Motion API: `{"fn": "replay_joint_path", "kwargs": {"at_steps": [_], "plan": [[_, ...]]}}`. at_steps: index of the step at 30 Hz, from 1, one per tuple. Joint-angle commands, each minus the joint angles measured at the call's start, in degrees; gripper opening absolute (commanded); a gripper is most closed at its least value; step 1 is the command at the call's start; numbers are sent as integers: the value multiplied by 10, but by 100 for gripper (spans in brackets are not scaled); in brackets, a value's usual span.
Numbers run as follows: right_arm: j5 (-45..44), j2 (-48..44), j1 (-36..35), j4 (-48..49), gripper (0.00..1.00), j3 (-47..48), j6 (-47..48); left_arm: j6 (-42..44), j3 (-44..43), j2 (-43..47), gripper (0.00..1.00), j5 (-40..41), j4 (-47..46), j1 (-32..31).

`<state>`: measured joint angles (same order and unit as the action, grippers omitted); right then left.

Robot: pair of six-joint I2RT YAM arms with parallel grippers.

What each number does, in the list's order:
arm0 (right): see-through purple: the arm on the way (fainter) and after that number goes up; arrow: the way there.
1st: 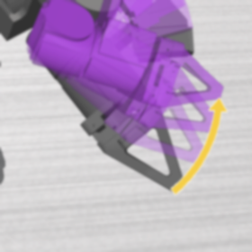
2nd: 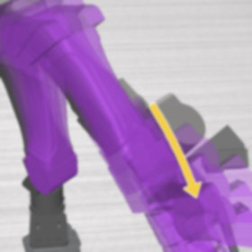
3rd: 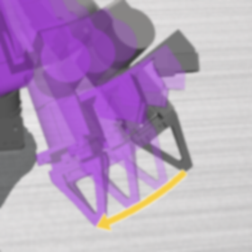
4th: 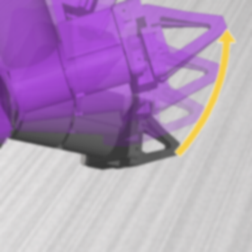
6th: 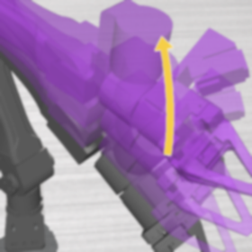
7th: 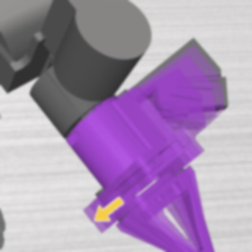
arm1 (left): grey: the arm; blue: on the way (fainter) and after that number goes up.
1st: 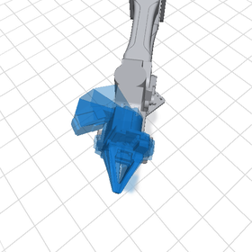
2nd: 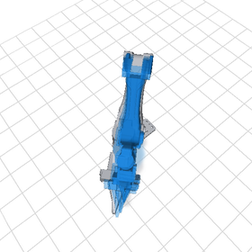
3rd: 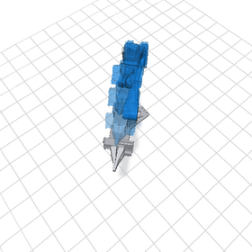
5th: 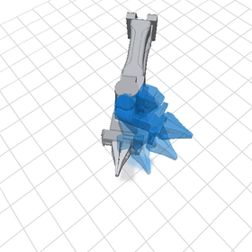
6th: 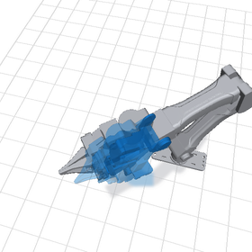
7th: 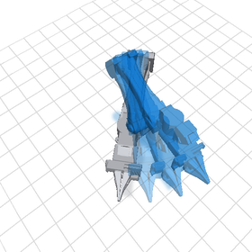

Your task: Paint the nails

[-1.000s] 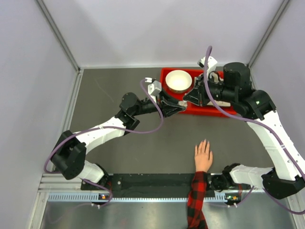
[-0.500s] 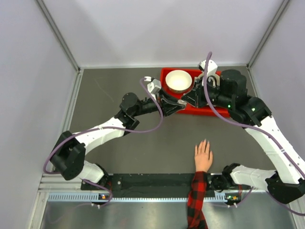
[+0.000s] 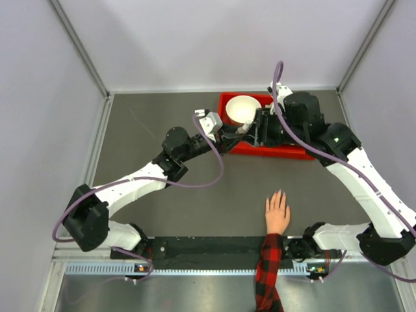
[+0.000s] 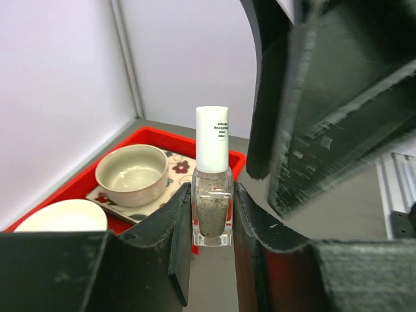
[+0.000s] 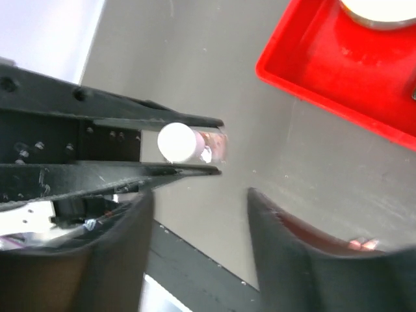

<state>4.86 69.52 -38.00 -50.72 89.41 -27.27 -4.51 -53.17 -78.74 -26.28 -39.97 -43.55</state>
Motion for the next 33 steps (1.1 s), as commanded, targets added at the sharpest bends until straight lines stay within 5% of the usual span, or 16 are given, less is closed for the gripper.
{"fn": "replay_joint_path", "kwargs": {"at_steps": [1, 5, 8, 11, 16, 22, 33], "plan": [[-26, -2, -8, -21, 65, 51, -17, -1, -3, 17, 0, 25, -55, 0], [-13, -21, 12, -20, 84, 93, 77, -52, -1, 30, 0, -44, -28, 8], [133, -12, 59, -39, 87, 125, 201, -109, 3, 46, 0, -142, -15, 26], [249, -12, 74, -67, 81, 112, 329, -166, -10, 56, 0, -248, -10, 43], [409, -11, 73, -40, 68, 93, 370, -256, -44, 42, 0, -371, -8, 57], [450, 11, 73, -56, 49, 96, 382, -310, -60, 29, 0, -431, -22, 58], [452, 29, 52, -65, 49, 90, 386, -348, -81, 8, 0, -453, -33, 58]]}}
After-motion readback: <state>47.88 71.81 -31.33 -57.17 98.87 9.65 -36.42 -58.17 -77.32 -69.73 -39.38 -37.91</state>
